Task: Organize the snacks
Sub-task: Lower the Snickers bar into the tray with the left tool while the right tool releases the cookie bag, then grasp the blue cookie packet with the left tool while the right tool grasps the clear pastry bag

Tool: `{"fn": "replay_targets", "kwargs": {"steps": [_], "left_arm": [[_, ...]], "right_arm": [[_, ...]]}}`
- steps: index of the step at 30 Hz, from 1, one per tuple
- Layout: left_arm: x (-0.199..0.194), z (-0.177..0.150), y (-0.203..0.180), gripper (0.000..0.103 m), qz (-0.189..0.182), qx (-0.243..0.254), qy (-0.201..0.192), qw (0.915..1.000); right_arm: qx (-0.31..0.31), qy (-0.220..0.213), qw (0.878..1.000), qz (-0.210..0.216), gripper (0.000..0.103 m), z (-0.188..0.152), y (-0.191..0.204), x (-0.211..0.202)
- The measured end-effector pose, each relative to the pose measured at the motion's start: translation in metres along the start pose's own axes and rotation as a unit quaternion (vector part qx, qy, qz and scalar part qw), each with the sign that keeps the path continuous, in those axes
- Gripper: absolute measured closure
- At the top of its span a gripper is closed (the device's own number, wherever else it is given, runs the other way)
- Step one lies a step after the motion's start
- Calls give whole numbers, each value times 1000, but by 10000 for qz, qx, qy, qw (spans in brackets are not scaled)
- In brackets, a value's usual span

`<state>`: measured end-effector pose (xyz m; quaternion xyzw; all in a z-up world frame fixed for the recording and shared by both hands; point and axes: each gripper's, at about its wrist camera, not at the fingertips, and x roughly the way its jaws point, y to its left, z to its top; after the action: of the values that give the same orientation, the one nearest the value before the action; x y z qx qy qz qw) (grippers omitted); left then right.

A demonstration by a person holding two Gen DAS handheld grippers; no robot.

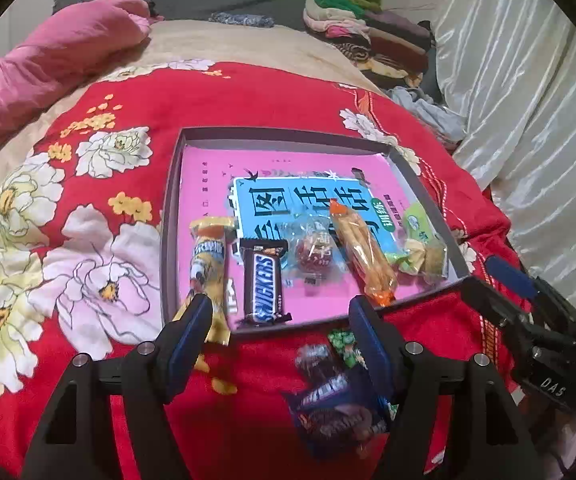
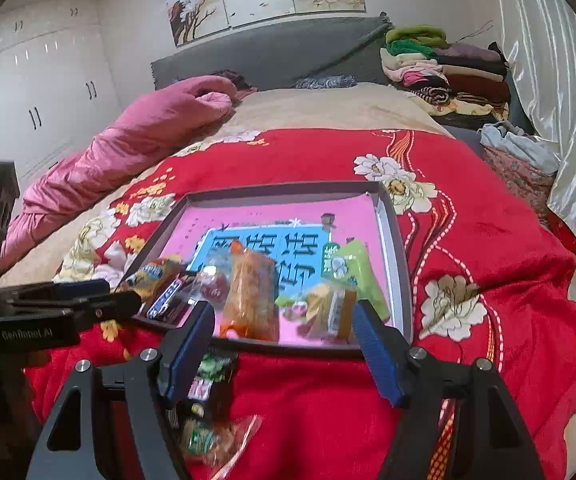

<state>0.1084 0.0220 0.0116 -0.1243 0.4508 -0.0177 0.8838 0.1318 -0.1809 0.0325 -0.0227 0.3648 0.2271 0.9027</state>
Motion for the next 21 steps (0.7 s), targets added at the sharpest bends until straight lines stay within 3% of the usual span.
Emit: {"fn": "replay_targets", "kwargs": {"steps": [12,21], "left_arm": [[-10,-24,1,30,-178,-73,297,9994],[-6,-52,-5,29,-455,104,697,9965]], "right_arm": [[-47,251,9996,154,32,-25,6,-11],[-141,766,9961,426,32,-54,18,-6]]}}
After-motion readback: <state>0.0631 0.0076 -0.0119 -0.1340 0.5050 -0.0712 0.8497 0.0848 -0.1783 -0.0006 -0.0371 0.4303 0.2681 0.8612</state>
